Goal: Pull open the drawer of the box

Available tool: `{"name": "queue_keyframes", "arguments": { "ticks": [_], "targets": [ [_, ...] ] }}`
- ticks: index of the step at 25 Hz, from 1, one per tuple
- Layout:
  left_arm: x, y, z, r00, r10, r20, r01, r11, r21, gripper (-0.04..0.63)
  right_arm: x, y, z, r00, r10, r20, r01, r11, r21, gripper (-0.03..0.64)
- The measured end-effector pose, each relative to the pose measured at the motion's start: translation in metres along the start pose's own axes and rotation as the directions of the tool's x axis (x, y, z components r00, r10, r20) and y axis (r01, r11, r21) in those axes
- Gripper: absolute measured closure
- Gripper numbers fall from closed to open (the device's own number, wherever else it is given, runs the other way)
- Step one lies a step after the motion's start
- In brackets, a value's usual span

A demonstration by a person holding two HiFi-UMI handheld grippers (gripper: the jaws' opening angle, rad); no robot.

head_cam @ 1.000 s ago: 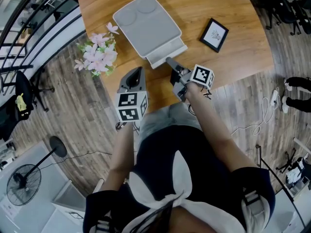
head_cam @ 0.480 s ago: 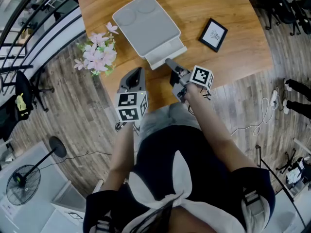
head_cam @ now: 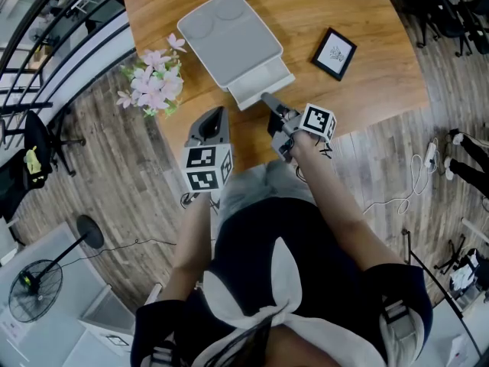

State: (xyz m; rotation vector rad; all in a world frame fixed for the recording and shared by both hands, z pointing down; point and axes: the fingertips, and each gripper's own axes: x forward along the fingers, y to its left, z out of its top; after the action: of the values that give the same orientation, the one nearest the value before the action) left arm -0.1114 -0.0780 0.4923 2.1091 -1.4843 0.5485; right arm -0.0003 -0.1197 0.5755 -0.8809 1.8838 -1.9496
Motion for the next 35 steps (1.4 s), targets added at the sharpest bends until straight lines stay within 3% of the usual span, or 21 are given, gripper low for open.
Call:
{"name": "queue_keyframes", "arguments": {
  "ticks": [25,35],
  "targets": [
    [-0.008,-0.009,-0.012,1.000,-0.011,-0.002,0.011,1.000,-0.002,0.577,-0.016,-0.005,-0.002,1.000,-0.013,0.027,0.012,1.000,0.003,0.482],
    [-0.013,-0.009,-0.017,1.000,-0.013,-0.002,0.013,1.000,0.000,0.577,-0.015,-0.007,-0.001,0.997,-0.048,0.054,0.048,0.999,-0.007,0.456]
  ]
}}
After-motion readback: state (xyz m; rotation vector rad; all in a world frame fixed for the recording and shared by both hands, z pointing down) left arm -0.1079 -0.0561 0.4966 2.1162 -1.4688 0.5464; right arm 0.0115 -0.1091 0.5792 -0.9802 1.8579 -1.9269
